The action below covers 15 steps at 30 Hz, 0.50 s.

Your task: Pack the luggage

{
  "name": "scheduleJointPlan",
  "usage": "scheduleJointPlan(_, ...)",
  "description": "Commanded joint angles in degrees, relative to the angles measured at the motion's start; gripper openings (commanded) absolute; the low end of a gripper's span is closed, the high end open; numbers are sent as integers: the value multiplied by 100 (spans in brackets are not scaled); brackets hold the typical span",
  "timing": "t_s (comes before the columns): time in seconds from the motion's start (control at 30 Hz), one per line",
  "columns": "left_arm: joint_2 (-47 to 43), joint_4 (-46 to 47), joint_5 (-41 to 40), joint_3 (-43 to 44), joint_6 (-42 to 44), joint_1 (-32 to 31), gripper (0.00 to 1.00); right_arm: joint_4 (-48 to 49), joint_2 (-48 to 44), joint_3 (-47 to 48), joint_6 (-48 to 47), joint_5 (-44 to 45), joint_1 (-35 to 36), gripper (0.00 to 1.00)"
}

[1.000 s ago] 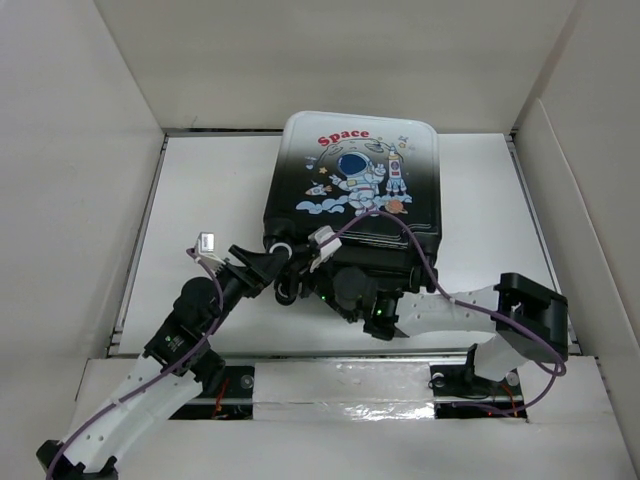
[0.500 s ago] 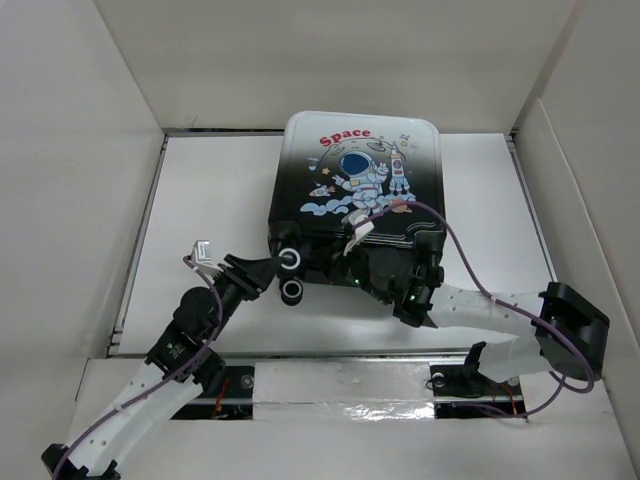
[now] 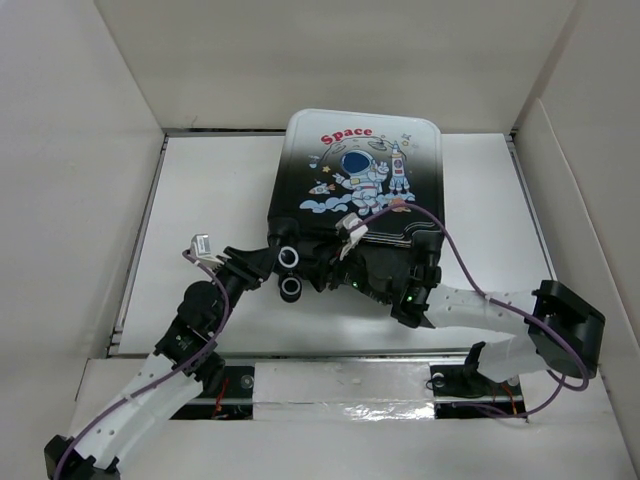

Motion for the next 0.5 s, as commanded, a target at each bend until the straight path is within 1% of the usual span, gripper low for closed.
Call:
scheduleJointPlan(0.0, 238, 365, 784, -172, 6, -75, 30, 614, 261, 173, -203, -246, 138, 64)
scheduleJointPlan(0.03, 238, 409, 811, -189, -38, -75, 30, 613, 323, 217, -238, -255, 139, 67)
scheduleJointPlan(0.07, 221, 453, 846, -207, -100, -75, 30, 640, 436, 313, -248, -272, 139, 73)
scheduleJointPlan(0.17, 185, 489, 1091, -242, -275, -75, 30, 692, 613, 559, -239, -413, 192, 78)
scheduleJointPlan(0.33, 97, 629, 1470, -426, -645, -75, 30, 885, 754, 675, -134, -484, 244, 78)
scheduleJointPlan(0.43, 80, 954, 1742, -672, -951, -75, 30, 1149, 991, 797, -2, -615, 244, 79)
scheduleJointPlan(0.47, 97, 1103, 1804, -769, -1022, -75, 30, 1210, 1044, 850, 42, -537, 323, 80)
